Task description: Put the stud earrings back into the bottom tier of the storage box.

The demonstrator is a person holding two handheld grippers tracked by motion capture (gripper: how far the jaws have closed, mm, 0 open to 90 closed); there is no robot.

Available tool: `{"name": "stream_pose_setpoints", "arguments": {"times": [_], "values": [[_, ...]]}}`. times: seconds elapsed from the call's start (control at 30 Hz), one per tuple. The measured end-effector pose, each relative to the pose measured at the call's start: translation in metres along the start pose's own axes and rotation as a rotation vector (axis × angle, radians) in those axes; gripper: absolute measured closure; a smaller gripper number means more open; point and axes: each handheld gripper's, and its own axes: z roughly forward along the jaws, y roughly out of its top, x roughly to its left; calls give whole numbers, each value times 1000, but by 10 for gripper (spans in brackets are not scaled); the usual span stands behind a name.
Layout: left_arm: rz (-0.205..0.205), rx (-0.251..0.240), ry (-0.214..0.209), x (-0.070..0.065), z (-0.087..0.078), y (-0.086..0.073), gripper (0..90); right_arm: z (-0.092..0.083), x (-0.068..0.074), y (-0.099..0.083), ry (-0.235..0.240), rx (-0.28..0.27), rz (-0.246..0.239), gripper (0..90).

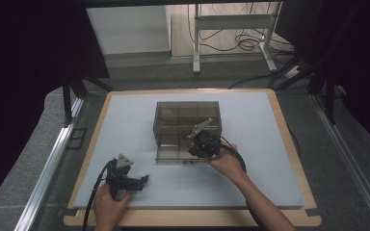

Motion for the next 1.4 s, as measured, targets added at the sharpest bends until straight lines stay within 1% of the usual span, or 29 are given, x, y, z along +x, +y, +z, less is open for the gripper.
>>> {"name": "stream_pose_setpoints", "arguments": {"times": [0.2, 0.27, 0.67, 0.73, 0.77, 0.83, 0.93, 1.0, 1.13, 1.4], "values": [[0, 0, 0, 0, 0, 0, 0, 13, 0, 2, -4, -6, -15, 838], [0, 1, 0, 0, 0, 0, 0, 18, -1, 2, -8, -1, -10, 837], [0, 0, 0, 0, 0, 0, 0, 31, -8, -2, -11, 14, 5, 833], [0, 1, 0, 0, 0, 0, 0, 32, -8, -3, -12, 14, 6, 824], [0, 0, 0, 0, 0, 0, 0, 33, -9, -4, -14, 13, 12, 797], [0, 0, 0, 0, 0, 0, 0, 32, -10, -4, -13, 9, 13, 789], [0, 1, 0, 0, 0, 0, 0, 28, -10, -4, -20, -4, 25, 786], [0, 0, 0, 0, 0, 0, 0, 24, -11, -3, -22, -10, 23, 784], [0, 0, 1, 0, 0, 0, 0, 16, -9, -3, -12, -16, 29, 762], [0, 0, 0, 0, 0, 0, 0, 3, -5, -5, 1, -7, 30, 725]]}}
